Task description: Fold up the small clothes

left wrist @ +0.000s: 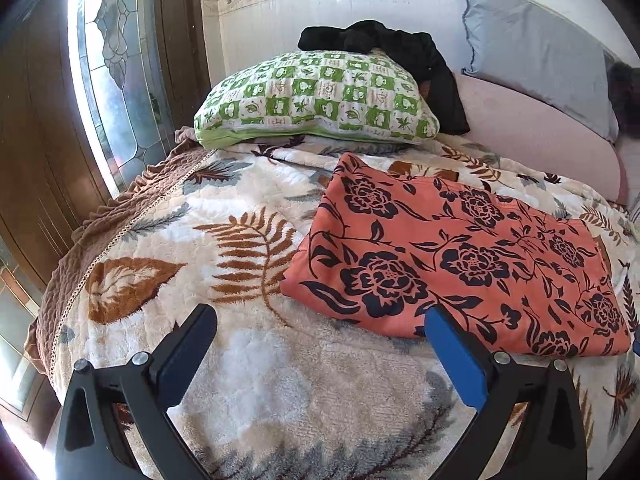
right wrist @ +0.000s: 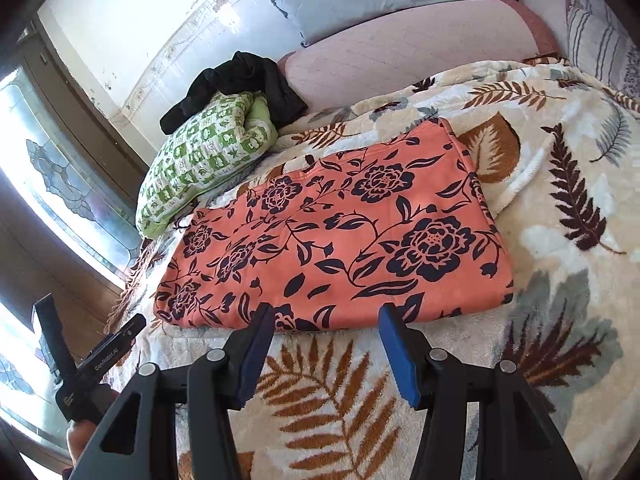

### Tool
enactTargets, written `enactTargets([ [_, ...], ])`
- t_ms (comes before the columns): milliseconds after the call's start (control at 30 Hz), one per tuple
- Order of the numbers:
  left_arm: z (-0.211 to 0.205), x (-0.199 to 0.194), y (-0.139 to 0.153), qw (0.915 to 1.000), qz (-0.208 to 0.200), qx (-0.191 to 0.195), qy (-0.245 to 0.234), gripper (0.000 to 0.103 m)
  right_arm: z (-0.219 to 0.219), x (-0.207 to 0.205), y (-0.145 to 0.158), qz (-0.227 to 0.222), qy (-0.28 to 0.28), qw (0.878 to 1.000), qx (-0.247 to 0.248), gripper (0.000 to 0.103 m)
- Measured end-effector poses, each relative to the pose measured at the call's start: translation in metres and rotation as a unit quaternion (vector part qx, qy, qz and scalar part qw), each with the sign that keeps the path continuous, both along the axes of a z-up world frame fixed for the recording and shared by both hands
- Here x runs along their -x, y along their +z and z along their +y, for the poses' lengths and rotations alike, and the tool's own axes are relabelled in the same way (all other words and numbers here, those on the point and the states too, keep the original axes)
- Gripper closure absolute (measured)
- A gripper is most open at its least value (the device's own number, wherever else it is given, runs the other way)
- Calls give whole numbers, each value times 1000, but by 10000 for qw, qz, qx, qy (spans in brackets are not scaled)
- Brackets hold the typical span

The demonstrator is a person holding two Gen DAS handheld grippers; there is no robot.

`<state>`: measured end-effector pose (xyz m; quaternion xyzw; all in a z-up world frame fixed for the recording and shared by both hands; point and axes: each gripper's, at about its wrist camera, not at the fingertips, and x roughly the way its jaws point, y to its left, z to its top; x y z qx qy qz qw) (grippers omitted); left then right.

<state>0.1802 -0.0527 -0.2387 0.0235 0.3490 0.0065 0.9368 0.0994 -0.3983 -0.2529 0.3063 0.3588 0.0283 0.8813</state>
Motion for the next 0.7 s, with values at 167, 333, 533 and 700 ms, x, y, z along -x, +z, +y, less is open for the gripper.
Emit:
enactTargets([
  [167,-3,2,3,10000,-45,27,-63,0,3,-3,-2,42,36,10000,-43,44],
  [333,-6,-1,5,9999,-70,37,-134,0,10,-10,-5,80,135,9999,-1,44],
  [533,-11,-8,2,9993,38,122,-357,0,16,-21,-11,172,230,9996,-51,42],
  [700,-17,-19,-9,9983,310,138,-482,0,21,-32,-19,280,332,9990,-99,41],
])
